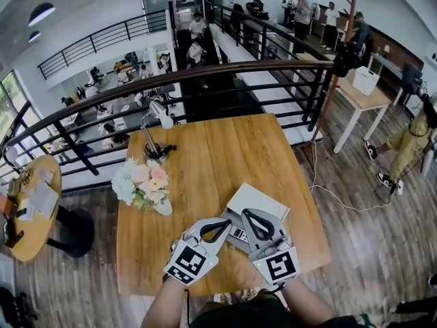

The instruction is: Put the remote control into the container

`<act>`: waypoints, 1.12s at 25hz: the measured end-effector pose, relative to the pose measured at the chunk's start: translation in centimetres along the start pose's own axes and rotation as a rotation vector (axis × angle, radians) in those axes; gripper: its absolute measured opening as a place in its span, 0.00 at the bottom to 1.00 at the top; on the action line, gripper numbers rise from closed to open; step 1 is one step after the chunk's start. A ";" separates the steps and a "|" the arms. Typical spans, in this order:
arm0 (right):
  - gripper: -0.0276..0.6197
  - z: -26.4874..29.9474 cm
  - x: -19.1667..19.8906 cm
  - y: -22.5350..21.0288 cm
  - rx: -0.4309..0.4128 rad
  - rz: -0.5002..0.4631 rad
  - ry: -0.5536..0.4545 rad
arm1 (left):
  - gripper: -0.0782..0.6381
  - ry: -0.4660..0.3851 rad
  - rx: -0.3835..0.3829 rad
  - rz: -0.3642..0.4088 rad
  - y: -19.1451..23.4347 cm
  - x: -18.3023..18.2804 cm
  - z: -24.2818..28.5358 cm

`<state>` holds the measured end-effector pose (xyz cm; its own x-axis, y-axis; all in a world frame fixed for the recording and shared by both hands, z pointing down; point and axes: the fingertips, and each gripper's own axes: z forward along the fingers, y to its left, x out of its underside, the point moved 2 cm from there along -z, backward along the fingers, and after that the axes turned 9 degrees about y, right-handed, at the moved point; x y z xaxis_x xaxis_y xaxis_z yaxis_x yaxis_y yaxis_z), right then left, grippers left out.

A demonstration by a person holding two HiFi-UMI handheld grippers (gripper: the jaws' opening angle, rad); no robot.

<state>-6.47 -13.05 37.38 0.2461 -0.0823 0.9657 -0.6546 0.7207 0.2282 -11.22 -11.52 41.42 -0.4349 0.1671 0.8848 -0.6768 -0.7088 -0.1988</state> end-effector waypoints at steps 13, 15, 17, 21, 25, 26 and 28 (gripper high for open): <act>0.07 0.3 0.0 -0.7 0.016 0.059 0.036 | 0.11 -0.189 -0.223 -0.075 0.9 -2.1 -2.3; 0.07 0.3 0.0 -0.7 0.012 0.057 0.058 | 0.11 -0.218 -0.262 -0.079 0.9 -2.4 -2.5; 0.07 0.3 0.3 -0.8 0.008 0.057 0.094 | 0.11 -0.236 -0.291 -0.075 0.9 -2.7 -2.5; 0.07 0.2 1.0 -0.9 -0.006 0.056 0.062 | 0.11 -0.278 -0.337 -0.043 1.2 -3.2 -2.7; 0.07 -0.1 1.3 -0.5 -0.039 0.057 0.056 | 0.10 -0.288 -0.370 -0.014 1.3 -3.4 -3.3; 0.07 -0.2 1.2 -0.4 -0.052 0.062 0.049 | 0.10 -0.288 -0.375 -0.019 1.4 -3.3 -3.3; 0.07 -0.2 1.1 -0.4 -0.065 0.075 0.030 | 0.10 -0.293 -0.387 -0.025 1.7 -3.1 -3.4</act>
<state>-5.79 -13.27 38.37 0.2201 -0.0063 0.9755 -0.6247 0.7671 0.1459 -13.06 -10.93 36.95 -0.2677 -0.0591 0.9617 -0.8802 -0.3910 -0.2690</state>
